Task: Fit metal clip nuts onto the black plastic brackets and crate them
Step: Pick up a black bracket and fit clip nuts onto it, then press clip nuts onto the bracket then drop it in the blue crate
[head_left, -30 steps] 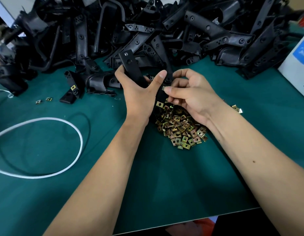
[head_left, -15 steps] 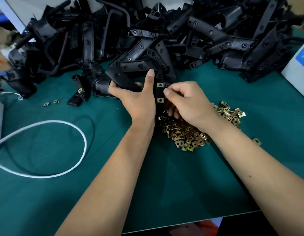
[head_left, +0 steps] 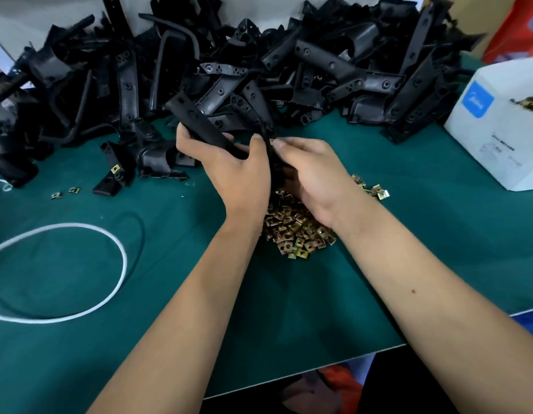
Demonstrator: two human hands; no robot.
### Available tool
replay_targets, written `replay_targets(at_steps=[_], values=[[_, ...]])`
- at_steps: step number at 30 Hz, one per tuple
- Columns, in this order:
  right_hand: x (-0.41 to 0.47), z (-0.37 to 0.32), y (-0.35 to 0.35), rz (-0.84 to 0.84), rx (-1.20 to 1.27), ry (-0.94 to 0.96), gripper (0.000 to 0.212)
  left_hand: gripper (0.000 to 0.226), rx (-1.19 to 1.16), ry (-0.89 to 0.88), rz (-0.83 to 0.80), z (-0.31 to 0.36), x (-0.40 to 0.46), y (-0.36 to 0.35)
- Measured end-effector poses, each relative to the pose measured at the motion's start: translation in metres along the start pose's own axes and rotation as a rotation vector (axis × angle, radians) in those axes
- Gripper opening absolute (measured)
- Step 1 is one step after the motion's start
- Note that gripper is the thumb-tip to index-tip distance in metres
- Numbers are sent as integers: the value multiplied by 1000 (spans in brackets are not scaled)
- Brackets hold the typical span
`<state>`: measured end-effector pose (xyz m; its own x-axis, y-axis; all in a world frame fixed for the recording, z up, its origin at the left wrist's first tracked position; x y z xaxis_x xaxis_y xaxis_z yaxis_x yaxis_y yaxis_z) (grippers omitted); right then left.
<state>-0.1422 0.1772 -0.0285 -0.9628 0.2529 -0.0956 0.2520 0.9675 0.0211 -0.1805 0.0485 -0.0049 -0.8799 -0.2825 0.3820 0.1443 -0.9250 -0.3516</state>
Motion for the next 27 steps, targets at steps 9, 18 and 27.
replay_targets(at_steps=[9,18,27], values=[[-86,-25,156,539,85,237,14,75,-228,-148,-396,54,-113,-142],[-287,56,362,1097,297,183,16,49,-148,251,-1234,62,-363,-281],[-403,307,397,1223,126,-669,28,48,450,1078,-1386,-98,-513,-221]])
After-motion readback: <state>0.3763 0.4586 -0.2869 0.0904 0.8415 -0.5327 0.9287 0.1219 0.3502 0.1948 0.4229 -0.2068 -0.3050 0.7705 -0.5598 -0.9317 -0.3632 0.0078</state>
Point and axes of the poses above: each hand's wrist, its own x-axis towards the middle knuckle, its own y-axis out of the back of the hand, z = x × y, the point moved 7 cm from there along x, towards the middle knuckle, and after that the axes turned 12 degrees about -x, right-handed, at the moved point
